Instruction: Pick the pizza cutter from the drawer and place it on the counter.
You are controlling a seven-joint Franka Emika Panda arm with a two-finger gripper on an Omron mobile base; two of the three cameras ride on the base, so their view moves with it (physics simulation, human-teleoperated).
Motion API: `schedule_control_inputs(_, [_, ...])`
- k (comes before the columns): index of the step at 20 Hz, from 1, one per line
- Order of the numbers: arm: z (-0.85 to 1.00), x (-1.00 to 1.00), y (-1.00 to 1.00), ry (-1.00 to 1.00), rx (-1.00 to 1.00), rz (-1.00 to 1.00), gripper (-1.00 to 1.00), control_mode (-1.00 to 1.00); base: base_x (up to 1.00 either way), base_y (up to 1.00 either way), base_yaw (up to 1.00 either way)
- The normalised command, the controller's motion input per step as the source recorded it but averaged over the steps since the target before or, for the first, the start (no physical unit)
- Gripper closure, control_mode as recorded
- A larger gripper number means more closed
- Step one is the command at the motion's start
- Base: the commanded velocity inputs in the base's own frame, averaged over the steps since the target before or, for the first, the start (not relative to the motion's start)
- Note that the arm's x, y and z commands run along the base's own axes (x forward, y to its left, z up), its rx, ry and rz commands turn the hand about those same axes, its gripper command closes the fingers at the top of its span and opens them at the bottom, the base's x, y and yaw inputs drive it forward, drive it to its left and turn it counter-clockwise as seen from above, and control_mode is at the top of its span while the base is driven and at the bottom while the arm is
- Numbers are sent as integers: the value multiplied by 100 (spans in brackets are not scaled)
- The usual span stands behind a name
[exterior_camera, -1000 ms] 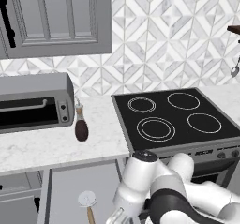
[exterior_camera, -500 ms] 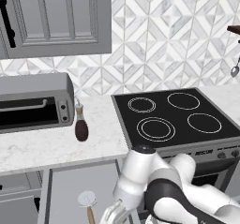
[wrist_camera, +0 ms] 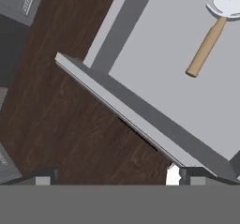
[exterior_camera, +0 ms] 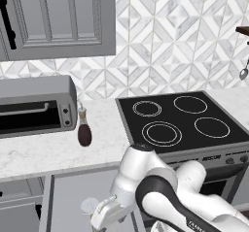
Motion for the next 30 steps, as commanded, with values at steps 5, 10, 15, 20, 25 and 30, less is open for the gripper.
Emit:
schedule_control_inputs(5, [-4,64,45,3,-3,-18,-100,-100,0,0,0])
schedule_control_inputs(10, [-19,52,14,5,-9,-21,-100,-100,0,0,0])
schedule_control_inputs(15, [-62,21,-2,13,-11,-16,-100,-100,0,0,0])
schedule_control_inputs(20, [-43,-11,-25,16,-4,-19,-100,-100,0,0,0])
schedule_control_inputs(25, [-36,0,-23,0,-19,-7,-100,-100,0,0,0])
schedule_control_inputs(30, [-31,2,-11,-5,-30,0,-100,-100,0,0,0])
